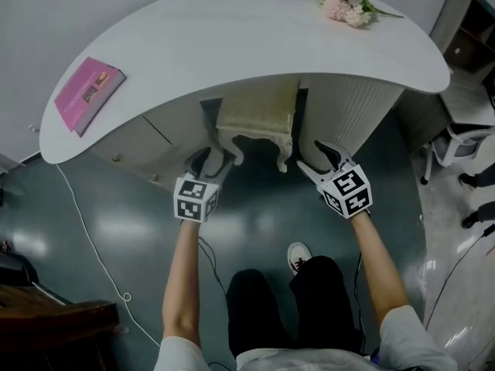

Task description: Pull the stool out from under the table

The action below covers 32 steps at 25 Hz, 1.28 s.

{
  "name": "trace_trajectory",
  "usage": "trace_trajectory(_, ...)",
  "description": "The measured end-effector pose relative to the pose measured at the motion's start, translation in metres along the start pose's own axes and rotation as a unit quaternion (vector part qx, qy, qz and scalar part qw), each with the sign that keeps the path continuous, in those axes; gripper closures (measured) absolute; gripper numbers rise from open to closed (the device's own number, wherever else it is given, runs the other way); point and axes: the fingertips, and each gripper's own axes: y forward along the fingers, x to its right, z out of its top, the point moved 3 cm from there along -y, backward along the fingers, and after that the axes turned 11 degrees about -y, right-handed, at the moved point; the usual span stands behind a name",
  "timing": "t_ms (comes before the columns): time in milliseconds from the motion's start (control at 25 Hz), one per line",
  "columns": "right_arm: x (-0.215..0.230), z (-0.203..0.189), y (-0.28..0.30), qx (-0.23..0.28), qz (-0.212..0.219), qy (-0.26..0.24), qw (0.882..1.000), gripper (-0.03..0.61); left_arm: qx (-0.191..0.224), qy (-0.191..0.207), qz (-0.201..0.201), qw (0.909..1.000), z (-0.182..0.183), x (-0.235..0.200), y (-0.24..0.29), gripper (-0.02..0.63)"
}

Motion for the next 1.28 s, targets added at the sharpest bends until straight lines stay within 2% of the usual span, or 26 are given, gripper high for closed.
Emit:
trace_trajectory(240,-0.006,-0.082,0.076,-0.014,0.014,0.029,0.999,0.296,-0.015,-0.042,0.039,0.9982,-0.077,-0.041,0.078,0.337)
trace_trajectory(560,-0.002,-0.14,0.154,-0.052,0.011,0.039,0.998,0.291,-0.042,-0.083,0.072,0.9931,-0.12,-0.086,0.157,0.319)
trace_trajectory(720,0.004,-0.151,0.174,-0.058,-0.01,0.04,0.997,0.292,-0.038,-0.087,0.083,0.992,-0.122,-0.103,0.181,0.318)
trace_trajectory(920,0.011,-0.152,0.183,-0.061,-0.012,0.038,0.997,0.298,-0.04,-0.073,0.091,0.9923,-0.118,-0.112,0.2,0.325)
trace_trajectory(960,0.012,-0.153,0.182,-0.062,-0.014,0.036,0.997,0.328,-0.041,-0.066,0.093,0.9926,-0.118,-0.112,0.201,0.334)
trace_trajectory(1080,0.012,-0.153,0.182,-0.062,-0.019,0.035,0.997,0.336,-0.04,-0.048,0.088,0.9941,-0.119,-0.113,0.2,0.351)
trace_trajectory(1280,0.008,-0.154,0.174,-0.062,-0.036,0.034,0.997,0.341,-0.043,-0.041,0.077,0.9953,-0.123,-0.105,0.189,0.36)
